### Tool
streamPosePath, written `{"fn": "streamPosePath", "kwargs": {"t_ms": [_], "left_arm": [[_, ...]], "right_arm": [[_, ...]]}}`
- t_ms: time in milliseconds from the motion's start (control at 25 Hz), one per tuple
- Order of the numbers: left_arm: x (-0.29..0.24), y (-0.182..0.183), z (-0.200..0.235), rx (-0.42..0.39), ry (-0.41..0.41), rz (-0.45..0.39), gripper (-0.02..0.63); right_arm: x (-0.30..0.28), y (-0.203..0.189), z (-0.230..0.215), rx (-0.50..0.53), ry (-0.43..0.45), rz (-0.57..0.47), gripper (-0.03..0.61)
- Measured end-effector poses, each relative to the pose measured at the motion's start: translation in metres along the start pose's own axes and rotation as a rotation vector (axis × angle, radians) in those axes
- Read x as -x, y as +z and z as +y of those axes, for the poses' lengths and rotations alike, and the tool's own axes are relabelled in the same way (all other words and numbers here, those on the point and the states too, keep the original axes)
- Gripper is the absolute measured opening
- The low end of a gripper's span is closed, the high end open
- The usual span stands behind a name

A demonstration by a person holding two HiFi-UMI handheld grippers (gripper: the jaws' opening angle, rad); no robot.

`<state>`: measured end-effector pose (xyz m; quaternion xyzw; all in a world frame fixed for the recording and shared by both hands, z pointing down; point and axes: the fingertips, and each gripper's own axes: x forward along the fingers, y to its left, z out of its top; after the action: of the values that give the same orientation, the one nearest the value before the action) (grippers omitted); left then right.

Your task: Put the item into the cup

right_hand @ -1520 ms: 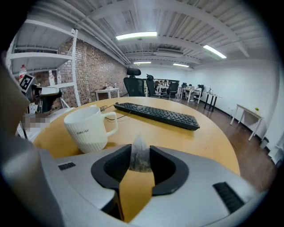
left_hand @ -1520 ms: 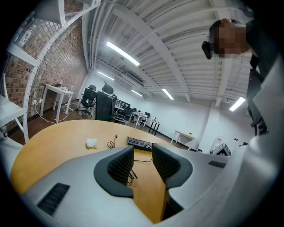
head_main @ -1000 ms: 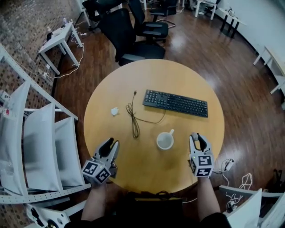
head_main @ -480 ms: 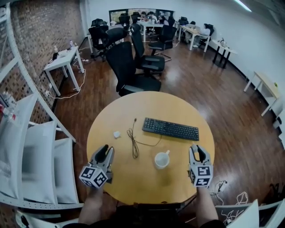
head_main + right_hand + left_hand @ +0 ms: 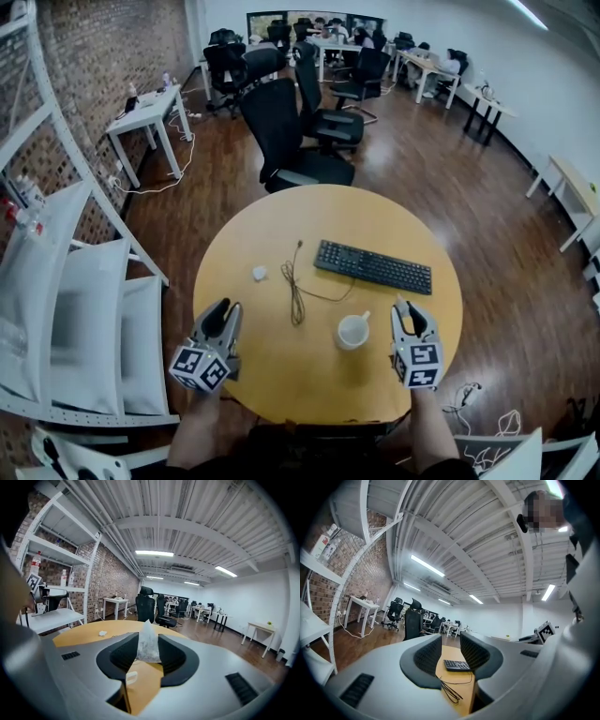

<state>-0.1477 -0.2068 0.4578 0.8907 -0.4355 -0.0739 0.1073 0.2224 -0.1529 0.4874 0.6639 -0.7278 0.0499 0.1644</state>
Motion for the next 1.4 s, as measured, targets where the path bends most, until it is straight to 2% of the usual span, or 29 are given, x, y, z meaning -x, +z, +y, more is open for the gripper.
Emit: {"fn": "streamPosePath", "kwargs": {"t_ms": [440, 640, 920, 1400], "left_arm": [[0.047, 0.009, 0.027, 0.016, 0.111, -0.019, 0.120], [0.058, 0.010, 0.031, 0.024, 0.139, -0.015, 0.120], [0.058, -0.001, 0.024, 0.036, 0.126, 0.005, 0.120], [0.049, -0.048, 0.016, 0.097, 0.121, 0.118, 0.120]], "right_arm": [[-0.036, 0.002, 0.062, 0.018, 0.142, 0.008, 0.113], [-0.041, -0.002, 0.073, 0.022, 0.169, 0.013, 0.114], [-0.039, -0.006, 0.072, -0.009, 0.160, 0.032, 0.114], [-0.044, -0.065, 0.082, -0.058, 0.194, 0.172, 0.114]]}}
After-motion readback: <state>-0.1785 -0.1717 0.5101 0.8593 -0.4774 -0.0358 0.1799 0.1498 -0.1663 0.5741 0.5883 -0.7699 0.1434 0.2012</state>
